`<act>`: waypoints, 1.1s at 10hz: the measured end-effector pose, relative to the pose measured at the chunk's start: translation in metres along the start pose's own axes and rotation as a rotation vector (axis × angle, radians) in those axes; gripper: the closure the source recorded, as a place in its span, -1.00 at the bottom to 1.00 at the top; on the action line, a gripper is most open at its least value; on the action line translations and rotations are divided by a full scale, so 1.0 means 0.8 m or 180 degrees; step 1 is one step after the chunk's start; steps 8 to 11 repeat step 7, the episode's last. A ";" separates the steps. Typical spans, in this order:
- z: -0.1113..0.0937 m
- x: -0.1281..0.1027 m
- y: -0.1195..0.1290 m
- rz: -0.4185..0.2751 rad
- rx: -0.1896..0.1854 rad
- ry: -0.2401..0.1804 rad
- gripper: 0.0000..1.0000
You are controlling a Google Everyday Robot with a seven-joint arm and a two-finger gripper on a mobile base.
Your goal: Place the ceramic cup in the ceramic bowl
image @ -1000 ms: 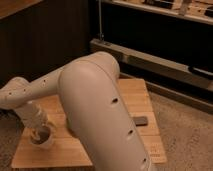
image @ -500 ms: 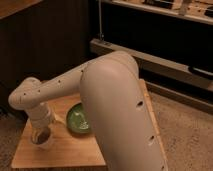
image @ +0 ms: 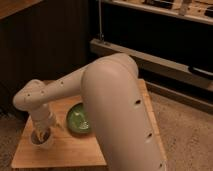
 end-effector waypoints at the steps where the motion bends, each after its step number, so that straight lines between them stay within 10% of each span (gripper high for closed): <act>1: 0.000 0.000 -0.008 0.0009 0.0002 -0.0009 -0.10; 7: -0.006 0.005 -0.008 -0.0027 -0.0035 -0.0019 0.70; 11: -0.006 0.005 -0.008 -0.0027 -0.0035 -0.0019 0.70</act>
